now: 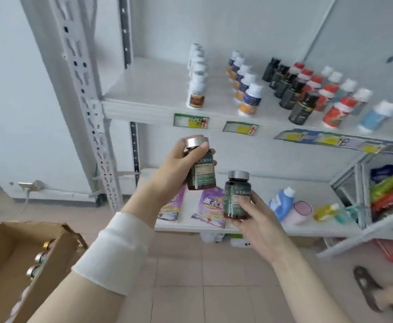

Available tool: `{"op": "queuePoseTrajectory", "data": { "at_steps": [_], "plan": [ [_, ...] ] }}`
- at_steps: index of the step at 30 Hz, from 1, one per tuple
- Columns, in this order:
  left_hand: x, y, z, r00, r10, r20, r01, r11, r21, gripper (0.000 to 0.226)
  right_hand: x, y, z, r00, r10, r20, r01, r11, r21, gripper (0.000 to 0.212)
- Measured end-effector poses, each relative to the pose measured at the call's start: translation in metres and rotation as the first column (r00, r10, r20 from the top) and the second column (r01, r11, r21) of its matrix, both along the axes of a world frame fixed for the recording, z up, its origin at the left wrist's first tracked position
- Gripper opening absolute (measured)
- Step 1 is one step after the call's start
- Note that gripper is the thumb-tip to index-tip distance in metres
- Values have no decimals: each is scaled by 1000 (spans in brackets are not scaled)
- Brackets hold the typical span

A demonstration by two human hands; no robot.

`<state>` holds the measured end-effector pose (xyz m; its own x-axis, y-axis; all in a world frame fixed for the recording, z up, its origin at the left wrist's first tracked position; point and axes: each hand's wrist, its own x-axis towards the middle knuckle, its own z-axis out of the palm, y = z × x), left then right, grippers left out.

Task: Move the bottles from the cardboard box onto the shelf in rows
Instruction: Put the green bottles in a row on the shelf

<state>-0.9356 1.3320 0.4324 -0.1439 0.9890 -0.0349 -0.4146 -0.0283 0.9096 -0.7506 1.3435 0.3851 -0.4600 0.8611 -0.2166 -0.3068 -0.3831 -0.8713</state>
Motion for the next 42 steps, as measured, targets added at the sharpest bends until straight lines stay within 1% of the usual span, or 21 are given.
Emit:
{"op": "queuePoseTrajectory", "data": {
  "at_steps": [2,4,7,11,14,16,19,21,23,25,29,30,31,33,35,38,40,42],
  "plan": [
    [50,21,16,997,-61,-45,62,998,29,10,49,7,12,997,-74,-20,75,996,39,87],
    [93,40,31,990,-102,-93,108,992,59,10,90,17,23,990,-133,-36,136,988,70,92],
    [150,69,51,974,-152,-170,169,982,88,14,146,35,34,978,-201,-57,206,974,100,93],
    [208,114,68,953,-141,-269,181,975,130,23,205,70,52,961,-263,-85,274,951,146,95],
    [242,155,86,940,-132,-315,188,970,154,21,240,108,72,952,-301,-53,305,933,192,88],
    [262,187,100,934,-147,-327,210,963,167,22,262,140,85,946,-315,-71,323,914,246,89],
    [288,235,121,901,-165,-402,266,941,210,19,291,188,107,942,-331,-57,331,886,325,85],
    [305,264,133,889,-172,-425,288,930,226,19,307,218,122,938,-344,-36,335,878,341,87],
    [321,293,143,874,-191,-447,317,921,226,28,322,245,136,935,-355,-16,338,874,349,91],
    [337,320,151,852,-224,-472,351,915,200,37,335,271,148,933,-360,-17,342,869,358,88],
    [367,369,158,812,-233,-535,377,909,177,29,364,319,163,927,-375,-5,352,865,359,84],
    [374,382,159,806,-234,-544,382,907,176,32,372,330,166,922,-388,10,359,863,355,79],
    [381,395,160,796,-230,-559,384,907,173,37,379,343,168,914,-403,42,363,860,359,69],
    [395,422,163,779,-212,-590,378,909,172,40,395,368,173,892,-431,138,352,853,386,50],
    [410,449,164,772,-190,-607,363,915,175,33,413,395,177,875,-435,213,317,846,429,44],
    [434,486,163,780,-185,-598,345,924,164,21,440,437,182,867,-406,289,238,848,474,54],
    [450,508,160,775,-160,-612,312,938,151,22,457,464,185,875,-363,321,173,853,493,58],
    [463,529,157,762,-135,-633,276,953,128,29,473,490,190,884,-314,346,108,857,504,67]
  ]
}}
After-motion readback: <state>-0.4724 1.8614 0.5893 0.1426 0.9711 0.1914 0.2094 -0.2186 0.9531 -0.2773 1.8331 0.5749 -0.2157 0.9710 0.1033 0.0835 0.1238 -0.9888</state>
